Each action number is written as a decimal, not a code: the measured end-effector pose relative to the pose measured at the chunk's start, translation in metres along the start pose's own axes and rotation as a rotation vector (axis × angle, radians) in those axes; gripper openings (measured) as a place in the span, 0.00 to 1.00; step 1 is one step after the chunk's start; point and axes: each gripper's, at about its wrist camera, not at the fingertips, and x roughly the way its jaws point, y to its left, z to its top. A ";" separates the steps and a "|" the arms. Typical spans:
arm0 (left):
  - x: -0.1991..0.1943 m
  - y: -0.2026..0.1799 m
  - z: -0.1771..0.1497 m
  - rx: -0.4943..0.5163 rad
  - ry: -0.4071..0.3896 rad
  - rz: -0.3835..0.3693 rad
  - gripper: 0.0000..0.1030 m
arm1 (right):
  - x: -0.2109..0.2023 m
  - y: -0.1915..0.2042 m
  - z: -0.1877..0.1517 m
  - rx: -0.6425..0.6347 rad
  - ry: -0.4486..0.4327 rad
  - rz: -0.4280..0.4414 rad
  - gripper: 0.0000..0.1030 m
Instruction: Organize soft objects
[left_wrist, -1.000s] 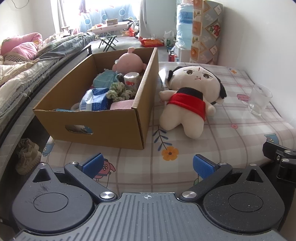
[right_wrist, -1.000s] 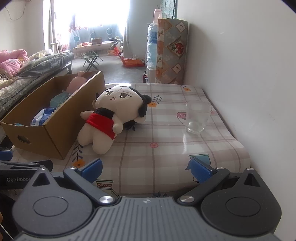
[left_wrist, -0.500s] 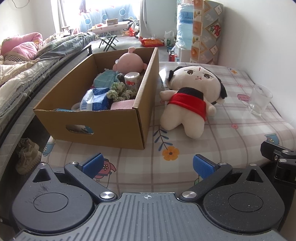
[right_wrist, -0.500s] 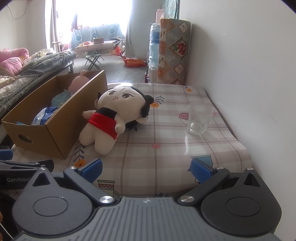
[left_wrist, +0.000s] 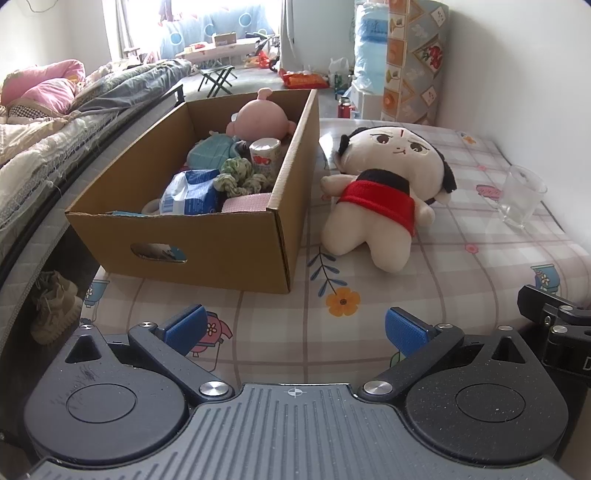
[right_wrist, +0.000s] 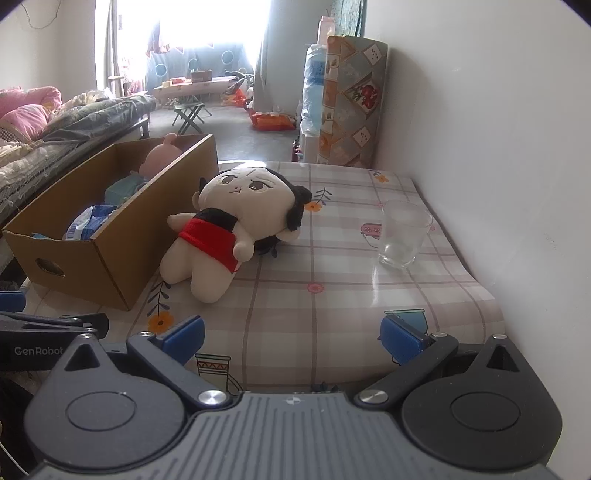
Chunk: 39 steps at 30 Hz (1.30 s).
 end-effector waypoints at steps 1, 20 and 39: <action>0.000 0.000 0.000 0.001 0.000 0.000 1.00 | 0.000 0.001 0.000 -0.003 0.000 0.002 1.00; 0.003 0.003 -0.002 0.002 0.012 0.001 1.00 | 0.006 0.013 -0.004 -0.073 0.018 0.001 1.00; 0.004 0.005 -0.003 -0.001 0.014 0.003 1.00 | 0.008 0.015 -0.004 -0.070 0.028 0.012 1.00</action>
